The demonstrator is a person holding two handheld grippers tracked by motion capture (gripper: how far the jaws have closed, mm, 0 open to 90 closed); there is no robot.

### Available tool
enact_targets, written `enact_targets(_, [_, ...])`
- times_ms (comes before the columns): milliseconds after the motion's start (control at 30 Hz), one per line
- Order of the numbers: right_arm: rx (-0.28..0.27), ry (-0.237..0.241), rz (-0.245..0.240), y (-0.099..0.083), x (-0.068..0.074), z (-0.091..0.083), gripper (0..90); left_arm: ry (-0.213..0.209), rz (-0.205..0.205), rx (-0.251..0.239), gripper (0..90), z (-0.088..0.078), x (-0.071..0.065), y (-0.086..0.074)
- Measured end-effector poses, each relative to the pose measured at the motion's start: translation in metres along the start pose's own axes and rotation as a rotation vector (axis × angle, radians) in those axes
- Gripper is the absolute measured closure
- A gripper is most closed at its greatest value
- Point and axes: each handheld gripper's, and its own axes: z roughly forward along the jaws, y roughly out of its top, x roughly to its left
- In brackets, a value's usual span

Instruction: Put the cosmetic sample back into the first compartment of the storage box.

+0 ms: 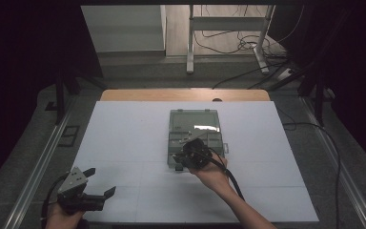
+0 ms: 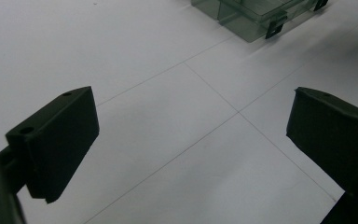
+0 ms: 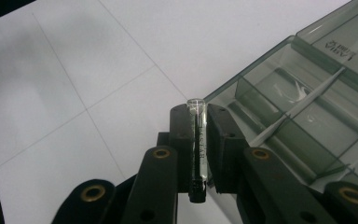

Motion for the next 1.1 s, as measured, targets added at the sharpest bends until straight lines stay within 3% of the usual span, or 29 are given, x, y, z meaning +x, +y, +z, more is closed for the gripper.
enact_targets(1100, [-0.006, -0.054, 0.043, 0.024, -0.03, 0.021, 80.8, -0.001, 0.006, 0.003, 2.6, 0.0, 0.0, 0.0])
